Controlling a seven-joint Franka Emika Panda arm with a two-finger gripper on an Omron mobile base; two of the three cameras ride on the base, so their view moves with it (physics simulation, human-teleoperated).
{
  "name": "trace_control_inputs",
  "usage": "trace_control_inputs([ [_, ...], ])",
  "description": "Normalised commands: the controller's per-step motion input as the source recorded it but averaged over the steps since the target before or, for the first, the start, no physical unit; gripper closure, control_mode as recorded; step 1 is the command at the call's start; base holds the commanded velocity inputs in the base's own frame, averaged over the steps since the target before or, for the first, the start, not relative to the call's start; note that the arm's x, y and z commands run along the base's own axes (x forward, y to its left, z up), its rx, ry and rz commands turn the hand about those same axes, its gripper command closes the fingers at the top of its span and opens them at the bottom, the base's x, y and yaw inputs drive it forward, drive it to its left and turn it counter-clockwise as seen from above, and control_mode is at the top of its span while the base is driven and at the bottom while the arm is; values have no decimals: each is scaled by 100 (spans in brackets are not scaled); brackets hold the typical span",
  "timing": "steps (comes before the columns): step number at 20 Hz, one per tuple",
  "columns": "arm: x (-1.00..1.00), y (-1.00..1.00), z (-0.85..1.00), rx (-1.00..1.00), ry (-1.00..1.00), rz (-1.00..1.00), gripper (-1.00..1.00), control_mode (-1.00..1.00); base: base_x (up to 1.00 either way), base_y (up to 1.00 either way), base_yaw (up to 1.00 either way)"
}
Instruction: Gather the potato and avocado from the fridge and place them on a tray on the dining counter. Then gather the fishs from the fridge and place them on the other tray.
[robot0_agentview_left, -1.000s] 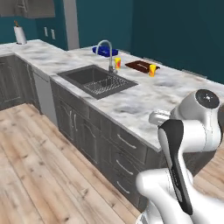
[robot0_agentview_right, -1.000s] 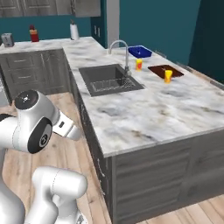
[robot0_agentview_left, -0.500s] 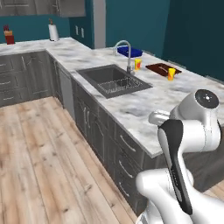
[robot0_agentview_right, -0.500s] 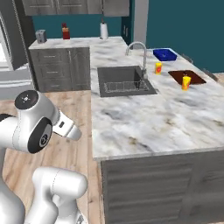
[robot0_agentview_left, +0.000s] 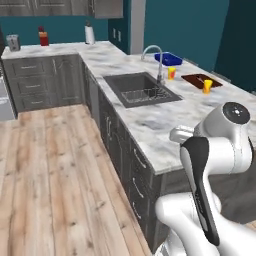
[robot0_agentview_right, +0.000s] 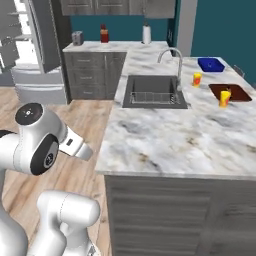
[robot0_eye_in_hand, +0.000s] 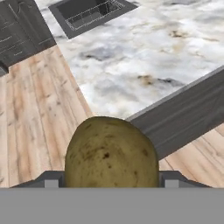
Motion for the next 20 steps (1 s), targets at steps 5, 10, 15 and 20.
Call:
trace_control_inputs([
  [5, 0, 0, 0, 0, 0, 0, 100, 100, 0, -84, 31],
  [10, 0, 0, 0, 0, 0, 0, 100, 100, -6, -84, 32],
  [15, 0, 0, 0, 0, 0, 0, 100, 100, -8, -80, 31],
  [20, 0, 0, 0, 0, 0, 0, 100, 100, -16, -83, 27],
])
